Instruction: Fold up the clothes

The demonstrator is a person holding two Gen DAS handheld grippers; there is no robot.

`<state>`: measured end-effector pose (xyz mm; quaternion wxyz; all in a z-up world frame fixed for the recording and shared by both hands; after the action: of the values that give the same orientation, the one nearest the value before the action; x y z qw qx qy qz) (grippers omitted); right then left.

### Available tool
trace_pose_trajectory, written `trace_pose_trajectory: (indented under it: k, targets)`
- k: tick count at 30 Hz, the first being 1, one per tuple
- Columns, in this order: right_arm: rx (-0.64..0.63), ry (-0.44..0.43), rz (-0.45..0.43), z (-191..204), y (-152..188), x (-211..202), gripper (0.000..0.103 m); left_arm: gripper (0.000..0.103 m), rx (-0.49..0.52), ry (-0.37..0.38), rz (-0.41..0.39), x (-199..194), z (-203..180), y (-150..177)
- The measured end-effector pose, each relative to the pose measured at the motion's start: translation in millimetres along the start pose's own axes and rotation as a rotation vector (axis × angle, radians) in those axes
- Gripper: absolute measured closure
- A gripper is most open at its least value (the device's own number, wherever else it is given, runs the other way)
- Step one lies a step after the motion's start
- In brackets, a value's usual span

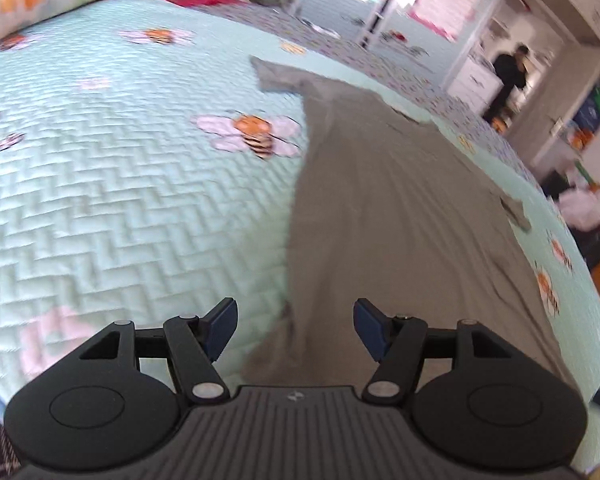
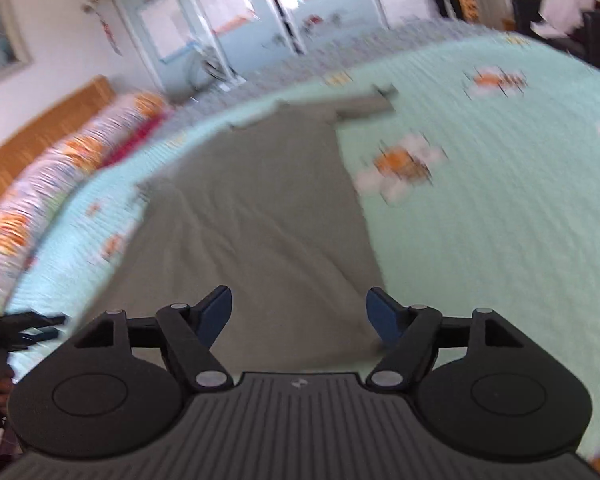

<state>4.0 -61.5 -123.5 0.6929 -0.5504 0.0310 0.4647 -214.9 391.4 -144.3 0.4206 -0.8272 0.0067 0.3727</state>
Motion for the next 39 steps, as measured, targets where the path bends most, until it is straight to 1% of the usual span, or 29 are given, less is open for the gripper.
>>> trace_pose_trajectory:
  k: [2, 3, 5, 7, 9, 11, 13, 16, 17, 18, 22, 24, 25, 26, 28, 29, 31, 32, 34, 35, 36, 37, 39]
  targets:
    - [0.022, -0.019, 0.008, 0, 16, -1, 0.028, 0.035, -0.03, -0.022, -0.01, -5, 13, 3]
    - [0.033, -0.029, 0.012, 1, 24, -1, 0.028, 0.035, -0.007, -0.026, -0.009, -7, 15, 5]
    - [0.055, -0.049, 0.021, 1, 40, -2, 0.028, 0.035, 0.09, -0.031, -0.007, -8, 11, 11]
    - [0.078, -0.068, 0.029, 1, 55, -3, 0.028, 0.035, 0.213, -0.027, -0.025, -11, 1, 20]
    - [0.043, -0.087, 0.036, 10, 62, -5, 0.028, 0.035, 0.325, -0.025, -0.045, -14, -8, 30]
    - [0.014, -0.085, 0.039, 15, 63, -5, 0.028, 0.035, 0.377, -0.029, -0.048, -13, -10, 38]
    - [-0.003, -0.075, 0.036, 16, 63, -6, 0.028, 0.035, 0.383, -0.027, -0.031, -9, -8, 41]
    - [-0.029, -0.06, 0.031, 18, 62, -7, 0.028, 0.035, 0.342, 0.013, -0.048, -6, -3, 37]
    - [-0.037, -0.055, 0.03, 19, 62, -7, 0.027, 0.035, 0.356, 0.027, -0.058, -4, -4, 36]
    - [-0.046, -0.05, 0.028, 20, 62, -7, 0.028, 0.035, 0.381, 0.037, -0.067, -3, -6, 35]
    - [-0.08, -0.03, 0.022, 23, 62, -9, 0.028, 0.035, 0.533, 0.1, -0.085, 7, -17, 37]
    - [-0.097, -0.02, 0.019, 24, 62, -9, 0.028, 0.039, 0.584, 0.138, -0.077, 14, -22, 40]
    - [-0.105, -0.015, 0.017, 25, 62, -10, 0.028, 0.055, 0.588, 0.156, -0.055, 18, -24, 40]
    - [-0.114, -0.01, 0.015, 25, 62, -10, 0.028, 0.079, 0.58, 0.173, -0.023, 23, -25, 41]
    - [-0.131, 0.0, 0.012, 27, 61, -11, 0.028, 0.091, 0.5, 0.205, 0.022, 26, -25, 34]
    - [-0.139, 0.005, 0.011, 28, 61, -11, 0.028, 0.094, 0.442, 0.224, 0.039, 25, -23, 29]
    - [-0.156, 0.015, 0.008, 29, 61, -12, 0.028, 0.094, 0.268, 0.258, 0.04, 20, -11, 16]
    - [-0.198, 0.027, 0.001, 32, 62, -13, 0.028, 0.094, 0.175, 0.274, 0.037, 17, -3, 9]
    - [-0.357, 0.041, -0.011, 45, 68, -14, 0.028, 0.093, 0.022, 0.263, 0.044, 17, 11, 1]
    - [-0.425, 0.026, -0.005, 53, 72, -14, 0.028, 0.094, -0.016, 0.241, 0.048, 18, 17, 0]
    - [-0.469, 0.004, 0.004, 59, 76, -12, 0.028, 0.094, -0.032, 0.213, 0.051, 19, 21, 0]
    - [-0.478, -0.028, 0.016, 65, 79, -9, 0.028, 0.094, -0.048, 0.185, 0.053, 21, 26, 0]
    - [-0.498, -0.081, 0.036, 75, 86, -4, 0.028, 0.096, -0.085, 0.166, 0.061, 21, 33, 1]
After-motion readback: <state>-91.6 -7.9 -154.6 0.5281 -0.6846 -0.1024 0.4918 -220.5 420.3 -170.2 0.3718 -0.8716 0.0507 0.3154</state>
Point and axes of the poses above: each gripper's, at about its wrist camera, not at the fingertips, and x roughly the way its jaws point, z to its left, y to its underside, the point moved 2 cm from there along x, roughly the way its jaws point, and after that the axes turned 5 degrees about -z, right-handed, at the moved point
